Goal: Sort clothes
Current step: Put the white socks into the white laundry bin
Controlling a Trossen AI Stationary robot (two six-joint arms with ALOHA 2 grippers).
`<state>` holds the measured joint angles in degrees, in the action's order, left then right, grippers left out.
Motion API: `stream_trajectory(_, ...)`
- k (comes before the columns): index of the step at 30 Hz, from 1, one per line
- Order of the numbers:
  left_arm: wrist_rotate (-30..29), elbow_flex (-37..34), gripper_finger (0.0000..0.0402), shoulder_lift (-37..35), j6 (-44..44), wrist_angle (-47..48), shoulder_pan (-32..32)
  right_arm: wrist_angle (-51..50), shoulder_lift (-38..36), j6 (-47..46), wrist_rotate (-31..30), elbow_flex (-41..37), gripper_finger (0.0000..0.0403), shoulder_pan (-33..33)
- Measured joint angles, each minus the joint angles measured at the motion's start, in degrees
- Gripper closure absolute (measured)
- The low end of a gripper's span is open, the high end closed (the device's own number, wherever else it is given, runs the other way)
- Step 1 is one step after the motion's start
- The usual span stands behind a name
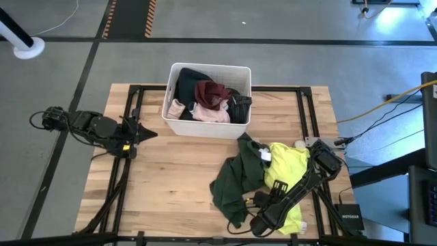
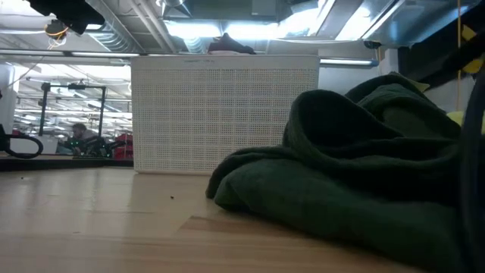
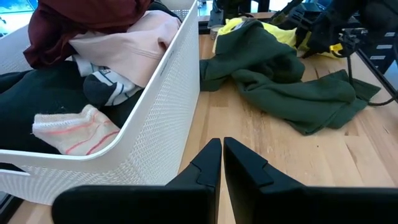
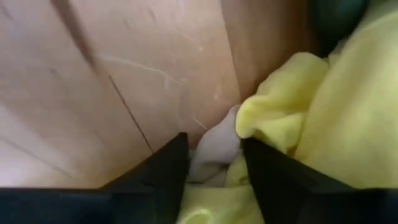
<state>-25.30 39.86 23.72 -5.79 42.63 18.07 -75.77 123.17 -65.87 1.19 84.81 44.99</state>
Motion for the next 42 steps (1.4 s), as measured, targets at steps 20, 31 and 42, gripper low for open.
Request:
stream_trajectory(20,0.0,0.0,0.0389,0.0,-0.1,0.0,0.0,-0.8,-3.1,-1.4,1.0,10.8,0.0388,-0.5)
stream_trajectory(31,0.0,0.0,0.0389,0.0,0.0,0.0,0.0,-6.8,-7.0,-1.4,-16.5,20.9,0.0376,-1.8)
stream_trajectory(42,0.0,0.0,0.0389,0.0,0.0,0.0,0.0,-14.2,-7.1,-4.6,-52.3,28.6,0.0379,-4.5)
